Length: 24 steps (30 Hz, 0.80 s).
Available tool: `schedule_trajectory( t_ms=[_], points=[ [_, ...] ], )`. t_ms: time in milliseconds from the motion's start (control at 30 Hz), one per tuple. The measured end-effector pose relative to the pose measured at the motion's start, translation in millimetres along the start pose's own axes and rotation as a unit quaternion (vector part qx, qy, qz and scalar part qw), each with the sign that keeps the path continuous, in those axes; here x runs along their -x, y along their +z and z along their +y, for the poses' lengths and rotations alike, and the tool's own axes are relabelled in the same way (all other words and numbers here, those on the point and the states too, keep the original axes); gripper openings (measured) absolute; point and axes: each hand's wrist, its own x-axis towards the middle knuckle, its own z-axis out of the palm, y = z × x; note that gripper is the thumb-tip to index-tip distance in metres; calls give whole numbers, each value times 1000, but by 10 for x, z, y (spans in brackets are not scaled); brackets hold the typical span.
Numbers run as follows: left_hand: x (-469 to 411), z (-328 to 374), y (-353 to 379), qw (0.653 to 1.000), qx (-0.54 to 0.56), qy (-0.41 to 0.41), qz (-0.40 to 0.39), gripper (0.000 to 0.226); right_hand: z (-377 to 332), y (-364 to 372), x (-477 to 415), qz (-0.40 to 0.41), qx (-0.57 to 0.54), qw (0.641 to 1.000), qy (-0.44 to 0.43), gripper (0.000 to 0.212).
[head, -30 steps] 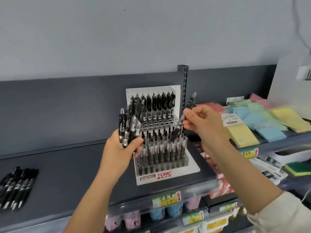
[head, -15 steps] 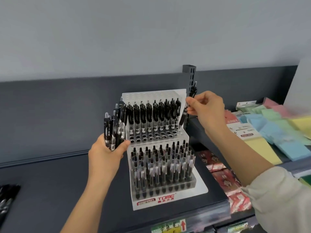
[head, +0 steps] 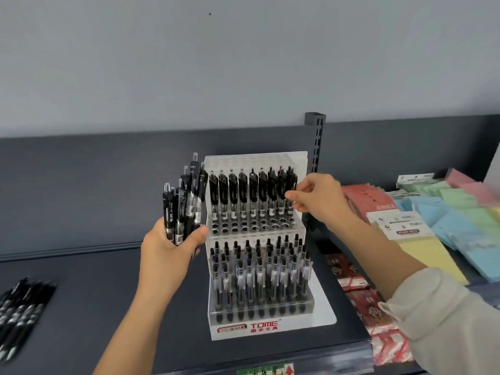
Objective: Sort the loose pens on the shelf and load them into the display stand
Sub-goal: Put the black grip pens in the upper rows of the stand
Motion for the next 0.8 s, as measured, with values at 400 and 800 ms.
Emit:
schedule_trajectory(
  t_ms=[400, 800],
  points=[
    [70, 158, 91, 998, 26, 26, -55, 12, -26, -30, 160, 65, 43, 996, -40, 25],
    [122, 175, -41, 987, 88, 21, -135, 15, -704, 495, 608, -228, -213, 950, -9, 14]
  ],
)
